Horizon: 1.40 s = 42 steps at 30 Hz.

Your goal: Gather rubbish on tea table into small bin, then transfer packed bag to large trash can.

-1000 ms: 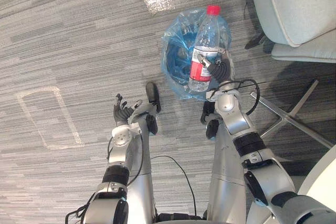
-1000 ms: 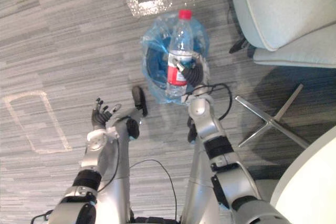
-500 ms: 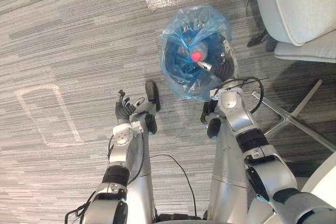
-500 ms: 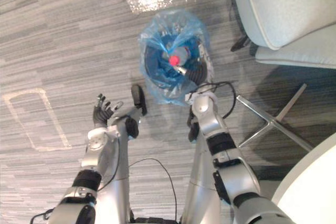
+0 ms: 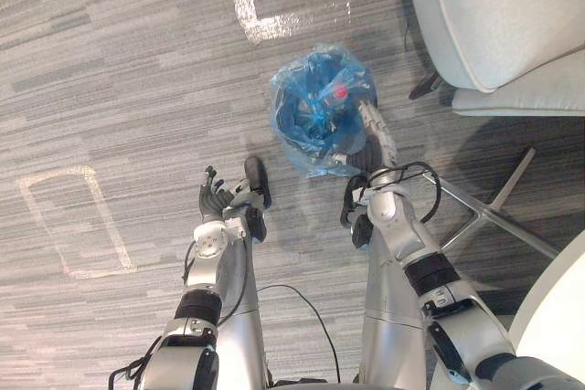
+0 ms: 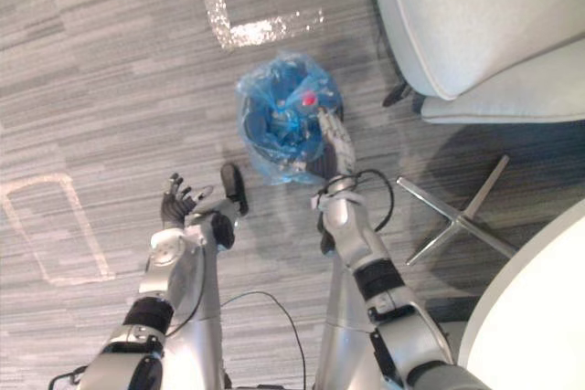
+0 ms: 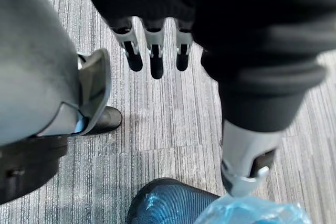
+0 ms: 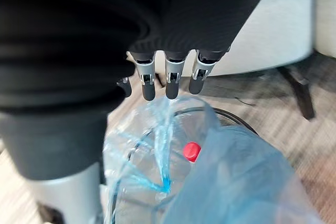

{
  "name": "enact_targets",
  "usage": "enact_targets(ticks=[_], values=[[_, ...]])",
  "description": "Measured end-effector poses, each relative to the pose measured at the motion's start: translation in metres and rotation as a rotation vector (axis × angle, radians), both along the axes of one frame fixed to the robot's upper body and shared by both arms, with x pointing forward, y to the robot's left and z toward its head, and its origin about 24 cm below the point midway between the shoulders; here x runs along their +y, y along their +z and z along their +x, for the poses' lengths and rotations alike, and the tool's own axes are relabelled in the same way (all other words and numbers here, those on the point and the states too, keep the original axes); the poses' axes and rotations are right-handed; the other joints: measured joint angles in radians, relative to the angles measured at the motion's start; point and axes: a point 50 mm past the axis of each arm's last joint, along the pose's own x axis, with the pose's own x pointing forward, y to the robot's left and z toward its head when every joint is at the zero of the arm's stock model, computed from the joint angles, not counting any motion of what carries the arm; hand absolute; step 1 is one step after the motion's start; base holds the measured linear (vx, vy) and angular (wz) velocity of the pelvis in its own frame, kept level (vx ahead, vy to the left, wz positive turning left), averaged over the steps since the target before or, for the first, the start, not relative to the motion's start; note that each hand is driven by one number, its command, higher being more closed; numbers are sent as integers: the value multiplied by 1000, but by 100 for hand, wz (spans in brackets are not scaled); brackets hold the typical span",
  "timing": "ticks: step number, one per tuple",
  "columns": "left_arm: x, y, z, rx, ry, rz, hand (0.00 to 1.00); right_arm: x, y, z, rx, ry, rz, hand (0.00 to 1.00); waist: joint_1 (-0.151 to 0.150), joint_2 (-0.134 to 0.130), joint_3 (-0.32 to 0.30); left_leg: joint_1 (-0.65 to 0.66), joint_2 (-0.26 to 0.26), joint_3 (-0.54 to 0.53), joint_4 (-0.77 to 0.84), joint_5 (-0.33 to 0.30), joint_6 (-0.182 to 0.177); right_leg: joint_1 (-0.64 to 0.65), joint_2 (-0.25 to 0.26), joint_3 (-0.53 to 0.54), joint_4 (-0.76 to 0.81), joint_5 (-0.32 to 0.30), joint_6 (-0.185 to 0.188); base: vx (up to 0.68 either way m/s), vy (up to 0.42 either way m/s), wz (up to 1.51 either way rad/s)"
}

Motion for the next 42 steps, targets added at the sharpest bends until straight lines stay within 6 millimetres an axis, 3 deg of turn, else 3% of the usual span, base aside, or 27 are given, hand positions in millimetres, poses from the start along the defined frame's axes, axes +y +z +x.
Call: enact_targets(ticks=[14,21,29,36,37,42], values=[[0,-16,-4,74,-16,29,0,-10,-42,-4,98,-90,-235,0,-1,-13,-24,50,8,18,-45,10,-3,48,9,1,-62,24,0,-6,4,-3],[0,-18,-2,86,-15,35,0,-12,-44,2,116,-121,-283,0,-1,-13,-23,55,7,24,-57,11,-4,49,9,4,-73,26,2,0,0,0],[-1,-16,3,90,4,30,0,-1,-50,13,165,-109,-371,0,-2,-17,-17,56,4,28,-73,11,-3,46,10,6,-83,26,4,2,0,0],[-6,-2,14,38,5,1,0,11,-40,25,170,-109,-383,0,-1,-18,9,33,-6,26,-82,15,-9,21,5,9,-78,20,11,10,-2,5],[-7,2,18,24,4,-5,0,12,-38,28,177,-114,-389,100,-1,-19,19,29,-9,24,-83,16,-9,16,3,9,-75,19,12,17,-3,13],[-12,8,23,2,9,-39,0,13,-40,31,217,-124,-407,100,0,-18,25,9,-24,15,-89,22,-11,-1,-11,1,-60,7,17,21,-4,13]])
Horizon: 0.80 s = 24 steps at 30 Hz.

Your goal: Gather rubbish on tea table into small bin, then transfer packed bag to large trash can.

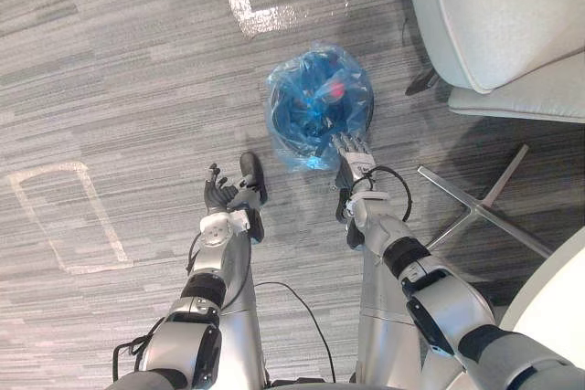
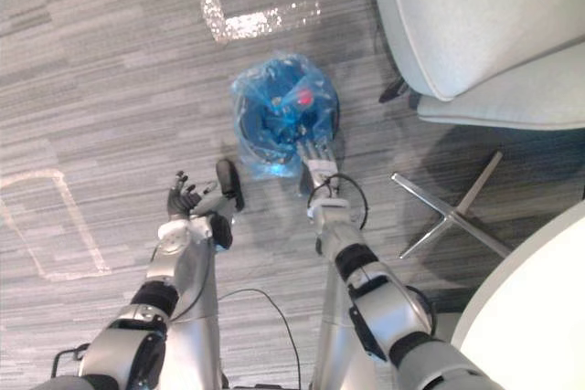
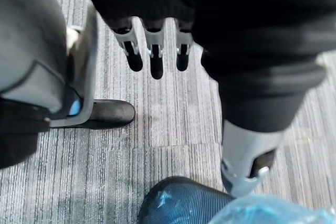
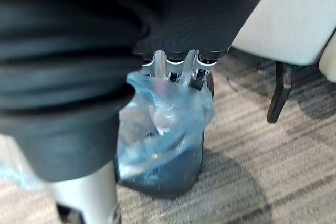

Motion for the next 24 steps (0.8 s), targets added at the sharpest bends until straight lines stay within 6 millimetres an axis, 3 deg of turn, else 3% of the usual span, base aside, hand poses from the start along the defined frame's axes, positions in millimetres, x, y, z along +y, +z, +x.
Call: enact_targets(ticks=[14,24], values=[[-3,4,3,-15,13,-45,0,2,7,4,-4,7,-3,100,2,0,0,-16,-14,-14,16,-2,3,0,-15,-11,4,-7,2,4,3,3],[-4,-7,-3,41,8,-49,0,17,24,-7,-114,84,163,100,1,-1,-1,39,7,-17,41,-7,8,65,-3,-18,3,-2,-3,-19,1,-6]])
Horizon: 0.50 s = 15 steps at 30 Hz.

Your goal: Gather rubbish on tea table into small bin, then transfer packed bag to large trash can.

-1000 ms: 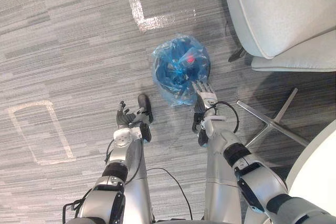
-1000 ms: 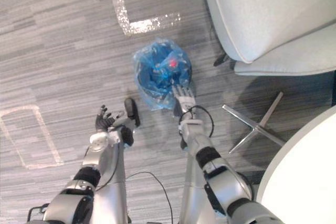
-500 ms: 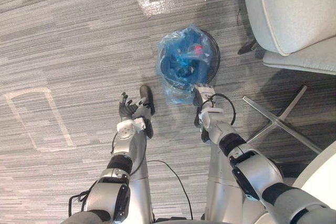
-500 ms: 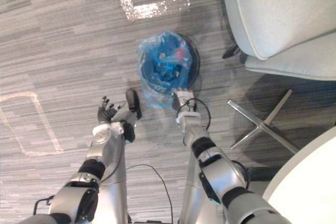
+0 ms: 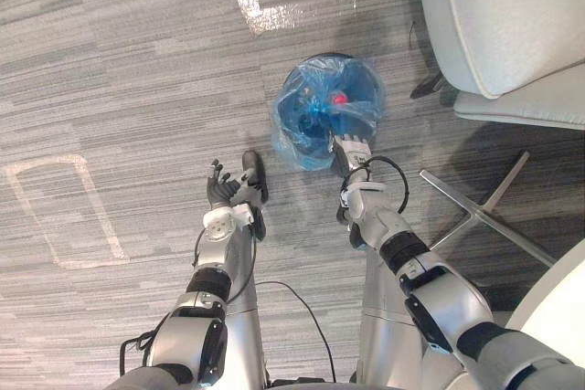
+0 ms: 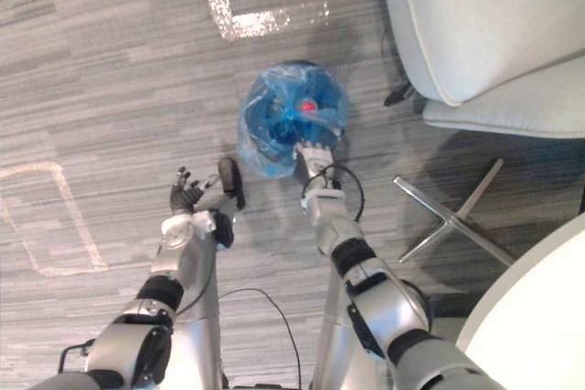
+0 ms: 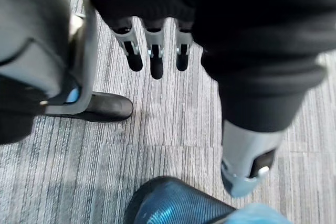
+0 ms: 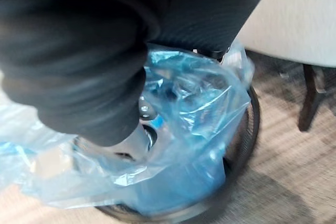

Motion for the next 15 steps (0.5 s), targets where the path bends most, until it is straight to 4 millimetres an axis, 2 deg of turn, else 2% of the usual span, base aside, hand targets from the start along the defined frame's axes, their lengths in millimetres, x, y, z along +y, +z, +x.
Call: enact_targets(ticks=[3,6,9,12,15], values=[[2,-13,-10,44,4,1,0,5,-4,-11,-7,33,63,100,-2,-4,-3,64,6,1,-17,-8,3,67,8,-4,-28,4,0,-18,0,-9],[1,-32,-27,111,-21,32,0,13,-14,-32,8,84,173,100,-3,-11,-8,180,7,8,-64,-9,2,188,14,-11,-84,14,-2,8,-16,-5],[1,-58,-51,214,-37,51,0,24,-27,-54,54,143,277,100,-3,-31,-21,337,6,22,-132,-11,-2,348,21,-16,-171,28,3,51,-17,-5],[2,-74,-70,280,-47,56,0,28,-29,-69,73,189,346,100,-6,-47,-33,456,0,26,-179,-11,-10,476,22,-25,-233,30,5,92,6,5],[5,-92,-92,361,-64,76,0,33,-35,-82,122,223,408,100,-7,-74,-67,586,-7,29,-238,-9,-16,615,23,-39,-305,31,8,108,2,8]])
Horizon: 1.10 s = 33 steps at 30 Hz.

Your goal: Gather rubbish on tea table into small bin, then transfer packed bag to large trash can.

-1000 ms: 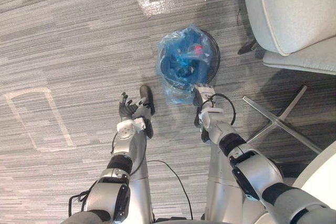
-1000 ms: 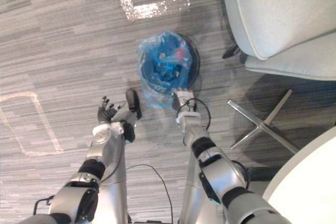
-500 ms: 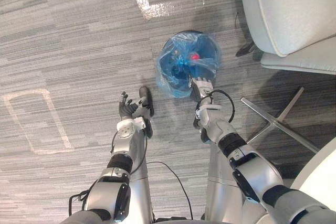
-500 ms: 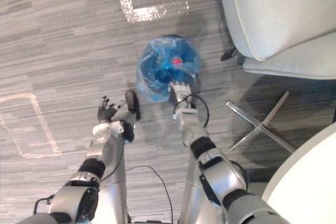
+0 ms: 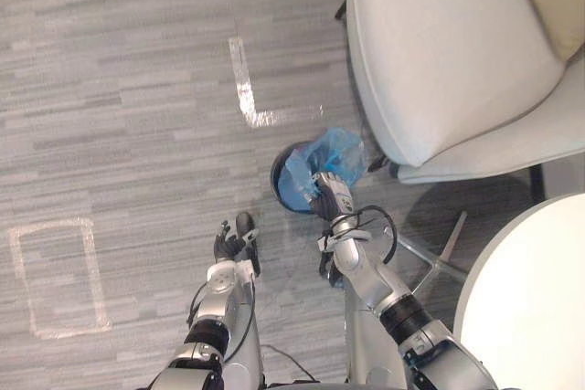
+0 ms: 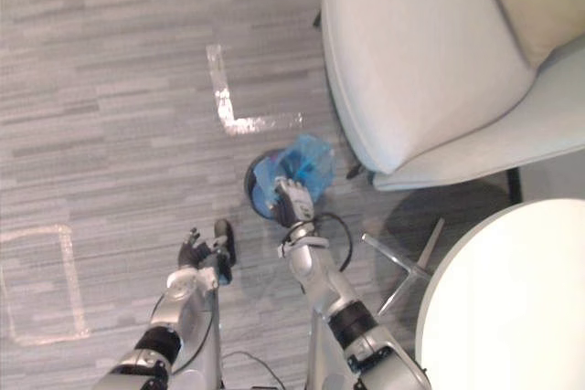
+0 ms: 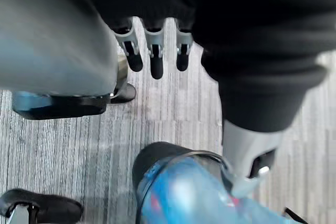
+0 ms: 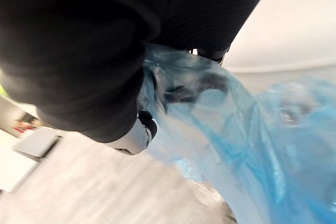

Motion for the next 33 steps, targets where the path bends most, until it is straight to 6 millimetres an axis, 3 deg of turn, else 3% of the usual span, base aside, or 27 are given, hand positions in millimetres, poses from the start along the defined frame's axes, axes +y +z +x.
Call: enact_targets(ticks=[5,11,17,21,26,28,30,33], values=[[-2,-20,-25,102,-46,18,0,0,-19,-17,127,28,68,100,-3,-9,-59,165,-10,16,-87,4,-6,176,5,-10,-124,24,13,120,13,0],[-7,-40,-48,236,-168,78,0,-1,-15,-24,126,55,138,100,-23,-5,-134,287,-24,28,-196,26,-22,318,22,0,-306,93,28,80,32,-8],[2,-42,-51,255,-207,139,0,-16,-21,-22,149,25,116,100,-43,4,-158,388,-52,43,-316,75,-21,436,25,5,-467,171,41,47,20,0],[9,-44,-58,275,-219,166,0,-25,-38,-23,220,6,83,100,-46,27,-187,440,-73,47,-390,110,-19,471,23,7,-516,195,42,0,0,0],[9,-46,-63,285,-228,170,0,-28,-42,-24,238,6,69,100,-46,42,-204,507,-91,49,-515,170,-17,485,20,14,-537,206,43,-33,4,-2],[2,-35,-53,217,-266,181,0,-31,-38,-22,227,1,77,100,-46,41,-209,528,-96,51,-563,193,-18,485,20,18,-545,212,43,-38,15,-5],[-6,11,-33,-65,-316,158,0,-39,-27,-21,196,5,107,100,-44,39,-214,544,-102,52,-610,215,-20,486,20,19,-558,223,44,-14,24,-4],[-7,22,-31,-133,-358,222,0,-47,-15,-20,163,23,152,100,-45,51,-230,568,-114,48,-636,226,-8,504,17,21,-570,228,52,15,11,1]])
